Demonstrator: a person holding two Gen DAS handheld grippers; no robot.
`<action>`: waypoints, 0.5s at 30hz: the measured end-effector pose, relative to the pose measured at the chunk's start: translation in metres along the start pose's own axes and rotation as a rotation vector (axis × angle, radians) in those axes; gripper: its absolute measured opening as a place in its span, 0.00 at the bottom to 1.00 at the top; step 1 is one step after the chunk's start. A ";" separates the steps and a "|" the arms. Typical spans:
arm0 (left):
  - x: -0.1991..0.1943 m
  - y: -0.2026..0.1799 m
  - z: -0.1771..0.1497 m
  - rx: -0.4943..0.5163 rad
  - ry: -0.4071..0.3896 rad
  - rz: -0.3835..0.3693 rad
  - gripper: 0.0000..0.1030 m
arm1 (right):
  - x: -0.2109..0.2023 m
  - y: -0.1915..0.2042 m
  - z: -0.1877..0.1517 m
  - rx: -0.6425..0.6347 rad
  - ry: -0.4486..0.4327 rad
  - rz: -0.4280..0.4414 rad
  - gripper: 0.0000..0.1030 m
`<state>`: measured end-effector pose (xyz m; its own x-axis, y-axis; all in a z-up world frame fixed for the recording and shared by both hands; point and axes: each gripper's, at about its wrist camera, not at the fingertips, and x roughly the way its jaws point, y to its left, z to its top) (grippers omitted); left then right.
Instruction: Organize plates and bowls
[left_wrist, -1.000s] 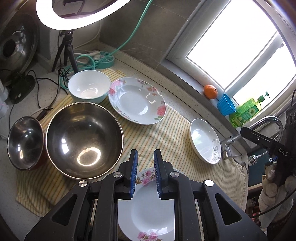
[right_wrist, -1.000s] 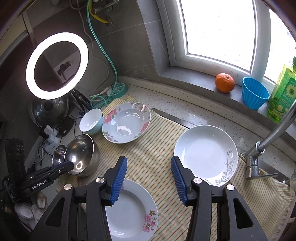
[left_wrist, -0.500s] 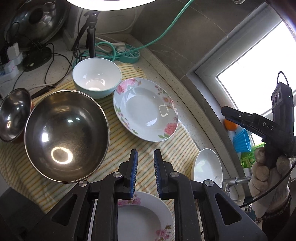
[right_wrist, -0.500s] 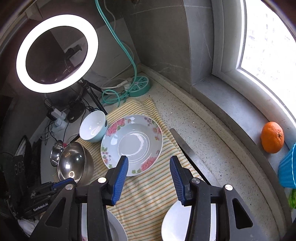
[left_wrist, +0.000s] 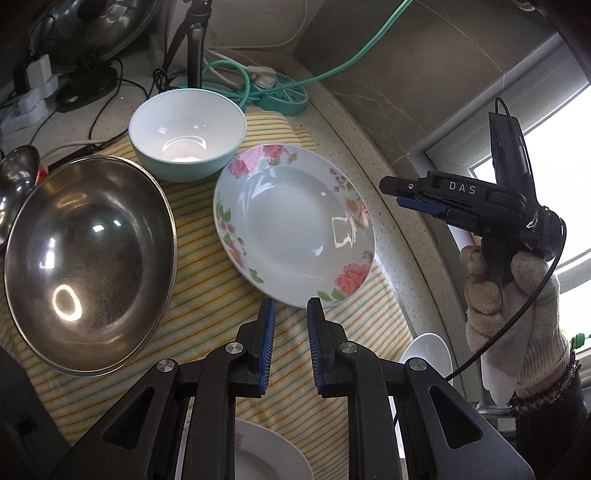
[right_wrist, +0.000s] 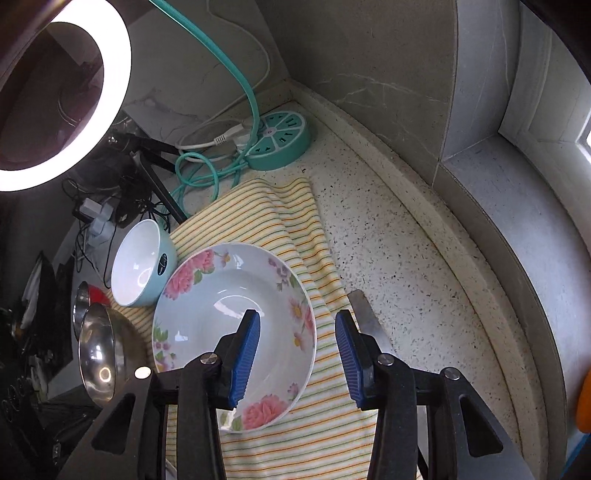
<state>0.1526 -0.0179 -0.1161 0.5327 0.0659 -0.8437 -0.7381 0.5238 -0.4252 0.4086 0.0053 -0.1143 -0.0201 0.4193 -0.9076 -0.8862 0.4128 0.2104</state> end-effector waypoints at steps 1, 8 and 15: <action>0.001 0.000 -0.001 -0.006 0.002 0.005 0.15 | 0.005 -0.001 0.005 -0.005 0.007 0.010 0.37; 0.012 0.000 -0.004 -0.030 0.005 0.026 0.15 | 0.030 0.003 0.022 -0.063 0.049 0.012 0.34; 0.022 0.001 -0.003 -0.050 0.013 0.037 0.15 | 0.046 0.000 0.019 -0.063 0.072 0.013 0.33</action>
<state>0.1625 -0.0189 -0.1359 0.4992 0.0735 -0.8634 -0.7774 0.4781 -0.4088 0.4165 0.0399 -0.1493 -0.0636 0.3639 -0.9293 -0.9131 0.3546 0.2013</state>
